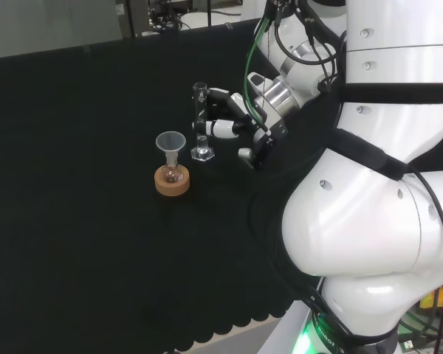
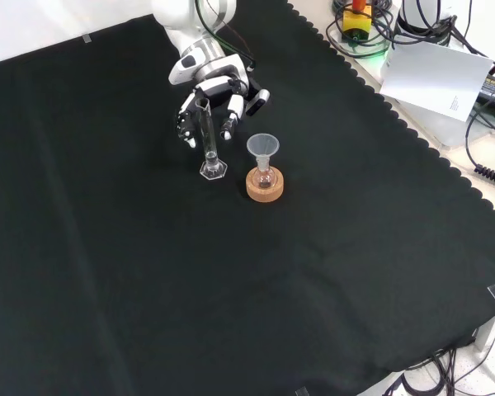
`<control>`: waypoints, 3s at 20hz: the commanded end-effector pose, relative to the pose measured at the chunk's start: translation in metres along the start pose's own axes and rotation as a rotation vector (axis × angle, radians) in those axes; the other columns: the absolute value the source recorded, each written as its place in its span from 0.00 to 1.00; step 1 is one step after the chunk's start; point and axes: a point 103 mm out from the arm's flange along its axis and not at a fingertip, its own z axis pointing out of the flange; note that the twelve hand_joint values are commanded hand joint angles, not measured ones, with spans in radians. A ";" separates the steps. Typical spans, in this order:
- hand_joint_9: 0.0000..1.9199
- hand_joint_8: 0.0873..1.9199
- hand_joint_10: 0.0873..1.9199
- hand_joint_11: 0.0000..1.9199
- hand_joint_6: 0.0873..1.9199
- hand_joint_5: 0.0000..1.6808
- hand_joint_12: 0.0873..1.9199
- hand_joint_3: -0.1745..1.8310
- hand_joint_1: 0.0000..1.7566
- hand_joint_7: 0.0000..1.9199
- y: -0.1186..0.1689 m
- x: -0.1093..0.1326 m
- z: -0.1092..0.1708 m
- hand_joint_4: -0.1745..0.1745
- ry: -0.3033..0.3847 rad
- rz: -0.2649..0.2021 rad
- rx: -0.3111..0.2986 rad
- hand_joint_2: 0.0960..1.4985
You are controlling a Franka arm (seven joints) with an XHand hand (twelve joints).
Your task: Pick up the graduated cylinder.
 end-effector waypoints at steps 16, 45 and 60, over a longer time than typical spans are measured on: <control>0.50 0.33 0.15 0.42 0.36 0.32 0.51 0.00 0.69 0.30 0.004 -0.006 0.005 0.28 0.037 0.001 -0.003 0.65; 0.67 0.30 0.05 0.62 0.31 0.71 0.40 0.05 0.70 0.57 0.007 0.000 0.007 0.08 -0.026 -0.004 -0.021 0.68; 0.80 0.41 0.00 0.69 0.27 0.73 0.35 0.09 0.80 0.58 0.016 0.027 -0.029 0.00 -0.267 -0.042 0.034 0.63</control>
